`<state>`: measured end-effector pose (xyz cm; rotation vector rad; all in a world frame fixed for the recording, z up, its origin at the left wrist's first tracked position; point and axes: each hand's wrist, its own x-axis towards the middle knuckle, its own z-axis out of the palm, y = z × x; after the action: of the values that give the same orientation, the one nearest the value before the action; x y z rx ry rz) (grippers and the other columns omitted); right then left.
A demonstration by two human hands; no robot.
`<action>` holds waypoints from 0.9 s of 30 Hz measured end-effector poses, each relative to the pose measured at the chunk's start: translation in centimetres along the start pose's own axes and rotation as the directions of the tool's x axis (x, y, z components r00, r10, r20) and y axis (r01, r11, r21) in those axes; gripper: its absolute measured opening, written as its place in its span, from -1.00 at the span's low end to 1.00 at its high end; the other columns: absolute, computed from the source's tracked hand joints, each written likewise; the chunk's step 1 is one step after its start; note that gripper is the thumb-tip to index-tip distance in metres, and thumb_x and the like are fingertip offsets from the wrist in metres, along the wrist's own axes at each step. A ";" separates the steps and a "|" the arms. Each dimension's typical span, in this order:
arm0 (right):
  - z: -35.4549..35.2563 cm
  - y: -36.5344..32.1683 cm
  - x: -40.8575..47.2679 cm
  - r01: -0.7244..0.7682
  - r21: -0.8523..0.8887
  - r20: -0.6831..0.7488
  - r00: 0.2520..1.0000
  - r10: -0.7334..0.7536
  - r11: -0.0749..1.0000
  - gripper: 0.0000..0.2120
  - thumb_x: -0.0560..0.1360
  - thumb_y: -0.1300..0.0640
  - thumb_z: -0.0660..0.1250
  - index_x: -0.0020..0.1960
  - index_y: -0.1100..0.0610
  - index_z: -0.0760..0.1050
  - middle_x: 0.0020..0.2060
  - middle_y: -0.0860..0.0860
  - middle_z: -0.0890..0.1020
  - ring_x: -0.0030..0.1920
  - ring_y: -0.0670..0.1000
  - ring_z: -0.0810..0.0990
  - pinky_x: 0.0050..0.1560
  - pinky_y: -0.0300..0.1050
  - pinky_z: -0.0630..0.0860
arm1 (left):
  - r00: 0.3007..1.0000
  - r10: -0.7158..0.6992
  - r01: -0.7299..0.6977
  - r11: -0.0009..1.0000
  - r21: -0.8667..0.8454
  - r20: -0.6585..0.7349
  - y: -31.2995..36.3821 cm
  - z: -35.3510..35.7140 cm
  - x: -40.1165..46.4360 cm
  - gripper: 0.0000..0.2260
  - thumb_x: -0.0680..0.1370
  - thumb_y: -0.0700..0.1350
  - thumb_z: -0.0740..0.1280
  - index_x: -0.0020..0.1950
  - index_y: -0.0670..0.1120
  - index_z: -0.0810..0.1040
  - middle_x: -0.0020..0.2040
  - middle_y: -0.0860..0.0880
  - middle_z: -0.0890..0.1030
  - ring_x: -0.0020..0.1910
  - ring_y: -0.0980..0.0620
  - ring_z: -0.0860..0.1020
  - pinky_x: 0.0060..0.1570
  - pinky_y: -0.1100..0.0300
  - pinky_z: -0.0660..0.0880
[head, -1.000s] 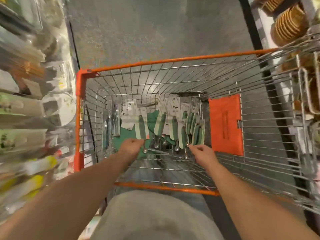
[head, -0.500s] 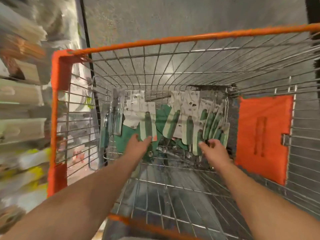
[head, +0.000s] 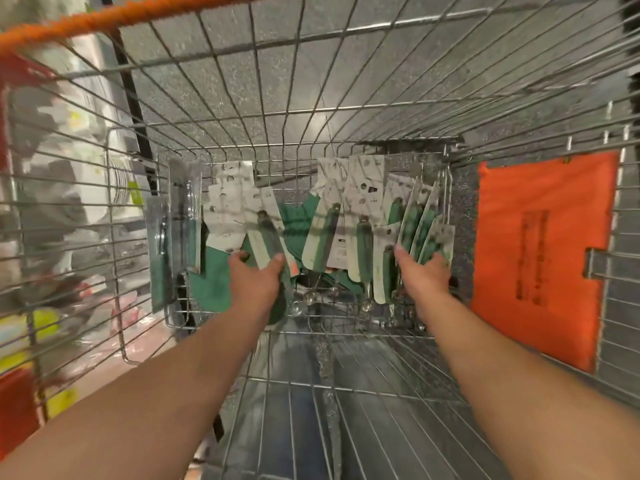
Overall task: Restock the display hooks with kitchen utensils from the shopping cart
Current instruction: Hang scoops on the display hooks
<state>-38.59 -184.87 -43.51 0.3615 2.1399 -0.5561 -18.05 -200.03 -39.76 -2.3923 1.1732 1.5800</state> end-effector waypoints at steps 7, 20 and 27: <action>-0.1 0.1 -0.6 -0.004 -0.010 -0.025 1.000 0.004 1.000 -0.14 0.59 -0.17 0.39 0.67 0.15 0.03 0.62 0.16 0.18 0.57 0.25 0.26 0.51 0.14 0.28 | 0.971 0.220 -0.230 0.967 0.109 0.095 0.6 0.0 -3.2 -0.92 0.68 -0.07 0.34 0.17 0.01 0.52 0.02 -0.02 0.67 0.03 -0.10 0.65 0.15 -0.11 0.61; -1.5 1.0 1.5 0.102 -0.112 -0.016 0.994 -0.104 0.988 -0.43 0.60 0.00 0.40 0.51 0.16 0.31 0.39 0.15 0.49 0.26 0.17 0.55 0.26 0.02 0.50 | 0.940 0.270 -0.337 0.833 0.438 0.208 1.4 8.6 -3.6 -0.62 0.67 0.01 0.31 0.39 -0.18 0.43 0.31 -0.19 0.45 0.27 -0.22 0.48 0.35 -0.16 0.45; -1.3 1.5 1.3 0.118 -0.024 0.048 0.992 -0.117 0.993 -0.41 0.54 -0.12 0.47 0.46 0.12 0.41 0.35 0.12 0.52 0.29 0.13 0.54 0.28 -0.03 0.45 | 0.912 0.389 -0.392 0.725 0.566 0.132 1.2 7.8 -3.6 -0.55 0.66 0.04 0.33 0.44 -0.21 0.46 0.47 -0.25 0.35 0.48 -0.21 0.25 0.44 -0.03 0.20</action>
<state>-39.59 -182.86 -44.23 0.2064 2.1309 -0.5961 -25.49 -195.57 -40.14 -1.8099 1.9240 1.0464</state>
